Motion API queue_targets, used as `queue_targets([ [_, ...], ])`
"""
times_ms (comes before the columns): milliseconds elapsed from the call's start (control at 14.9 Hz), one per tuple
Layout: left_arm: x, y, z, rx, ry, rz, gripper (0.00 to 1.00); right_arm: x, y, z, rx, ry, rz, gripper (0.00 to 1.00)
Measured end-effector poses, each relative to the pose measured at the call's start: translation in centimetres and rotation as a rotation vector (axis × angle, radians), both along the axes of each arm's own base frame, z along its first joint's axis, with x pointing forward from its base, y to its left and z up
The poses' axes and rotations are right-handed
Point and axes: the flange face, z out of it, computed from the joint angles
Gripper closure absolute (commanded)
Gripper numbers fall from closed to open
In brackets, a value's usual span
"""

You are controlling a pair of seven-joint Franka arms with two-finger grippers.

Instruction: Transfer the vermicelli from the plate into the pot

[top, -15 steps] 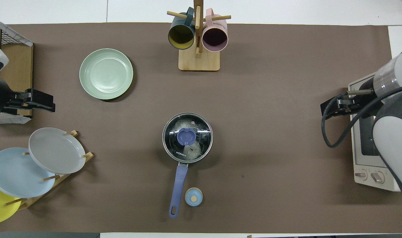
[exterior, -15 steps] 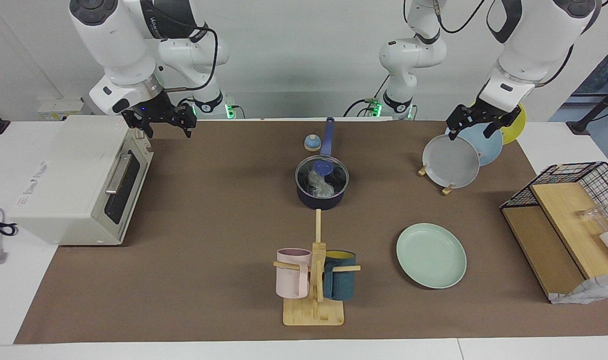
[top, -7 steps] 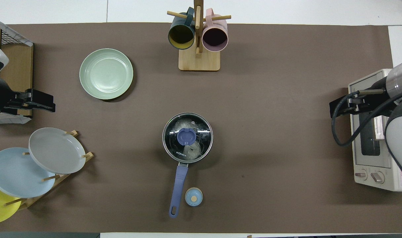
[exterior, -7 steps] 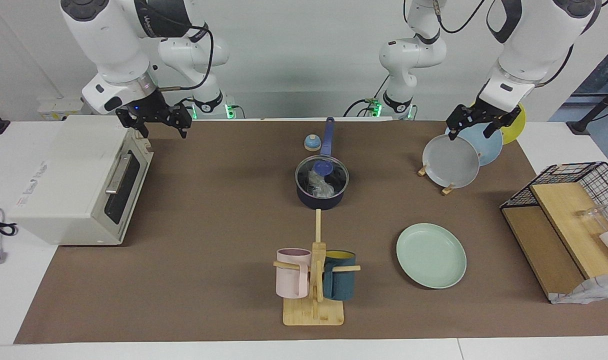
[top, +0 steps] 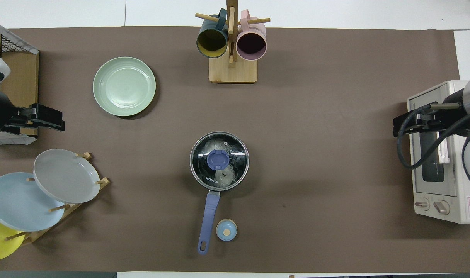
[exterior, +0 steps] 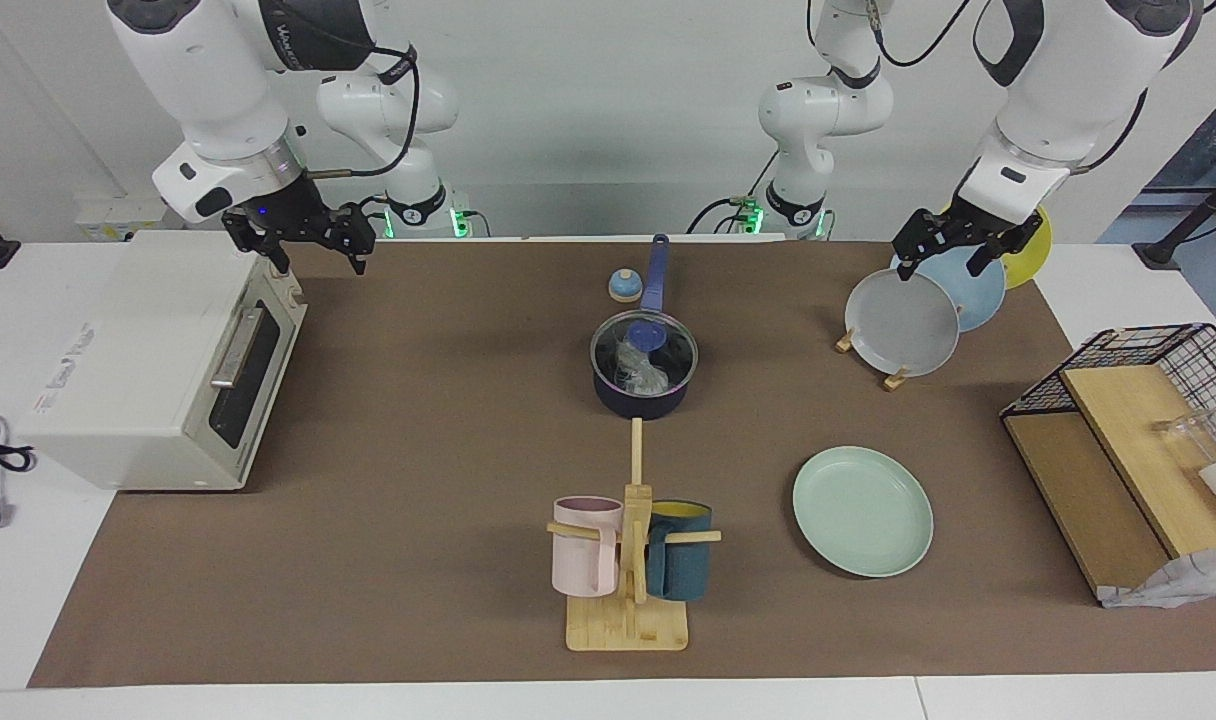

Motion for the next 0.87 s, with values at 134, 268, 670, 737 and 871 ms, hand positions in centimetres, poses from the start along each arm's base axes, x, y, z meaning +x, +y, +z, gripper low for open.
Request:
queue_targets([
  [134, 0.0, 0.0, 0.0, 0.000, 0.000, 0.000, 0.00, 0.0, -0.3, 0.0, 0.000, 0.000, -0.006, 0.00],
  [268, 0.0, 0.0, 0.0, 0.000, 0.000, 0.000, 0.00, 0.0, -0.4, 0.1, 0.000, -0.003, -0.008, 0.00],
  [670, -0.1, 0.0, 0.1, 0.000, -0.002, 0.000, 0.00, 0.1, -1.4, 0.5, 0.001, -0.017, -0.025, 0.00],
  [737, -0.1, 0.0, 0.1, 0.000, -0.003, 0.000, 0.00, 0.1, -1.5, 0.5, 0.001, -0.017, -0.029, 0.00],
  [871, -0.1, 0.0, 0.2, 0.000, -0.003, 0.000, 0.00, 0.1, -1.7, 0.5, 0.001, -0.017, -0.031, 0.00],
])
